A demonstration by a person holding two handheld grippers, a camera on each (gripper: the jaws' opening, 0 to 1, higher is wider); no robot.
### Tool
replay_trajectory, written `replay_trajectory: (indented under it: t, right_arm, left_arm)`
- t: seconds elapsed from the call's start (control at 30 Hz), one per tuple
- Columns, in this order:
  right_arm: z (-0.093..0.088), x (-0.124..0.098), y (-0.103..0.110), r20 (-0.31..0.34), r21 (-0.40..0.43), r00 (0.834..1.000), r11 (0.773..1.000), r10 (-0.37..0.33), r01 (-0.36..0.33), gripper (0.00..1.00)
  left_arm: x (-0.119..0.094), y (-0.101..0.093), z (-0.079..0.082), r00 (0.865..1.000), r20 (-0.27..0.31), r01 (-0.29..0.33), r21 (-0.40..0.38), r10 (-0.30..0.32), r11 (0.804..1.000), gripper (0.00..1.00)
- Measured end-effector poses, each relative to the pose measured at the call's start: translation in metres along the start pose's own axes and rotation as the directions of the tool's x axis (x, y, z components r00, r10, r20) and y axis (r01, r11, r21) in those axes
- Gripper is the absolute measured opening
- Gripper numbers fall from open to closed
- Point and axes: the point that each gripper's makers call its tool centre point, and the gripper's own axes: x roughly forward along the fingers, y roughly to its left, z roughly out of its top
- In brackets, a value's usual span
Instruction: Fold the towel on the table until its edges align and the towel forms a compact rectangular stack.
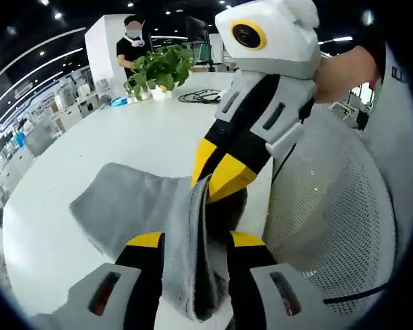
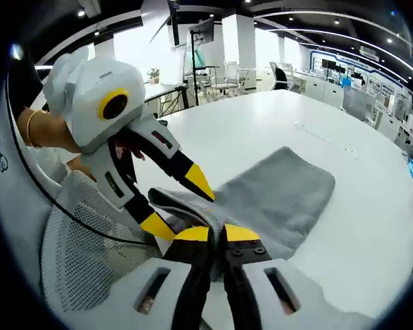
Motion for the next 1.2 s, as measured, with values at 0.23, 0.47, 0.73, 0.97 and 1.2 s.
replay_trajectory:
  t: [0.23,0.47,0.73,0.97,1.2]
  right_arm:
    - [0.007,0.000,-0.006,0.019,0.050,1.000,0.999,-0.006,0.005,0.02]
    - [-0.002,-0.002,0.001,-0.012,0.021,1.000,1.000,0.005,-0.005,0.03]
    - [-0.036,-0.002,0.013,-0.091,0.004,0.995,1.000,0.028,-0.028,0.05]
    - [-0.056,-0.005,0.031,-0.125,0.056,0.989,0.996,0.079,-0.073,0.05]
    - [-0.067,-0.007,0.024,-0.147,0.075,0.988,0.996,0.058,-0.047,0.10]
  left_arm:
    - [-0.010,0.005,-0.025,1.000,-0.004,-0.010,-0.066,0.010,0.998,0.37]
    - [-0.014,0.011,-0.040,0.999,-0.043,-0.034,-0.088,0.030,0.996,0.30]
    - [-0.013,-0.001,-0.058,0.994,-0.098,0.029,-0.096,-0.038,0.995,0.25]
    - [-0.020,-0.011,-0.066,0.992,-0.113,0.048,-0.128,-0.063,0.991,0.26]
    - [-0.020,-0.006,-0.078,0.993,-0.105,0.033,-0.207,-0.056,0.978,0.26]
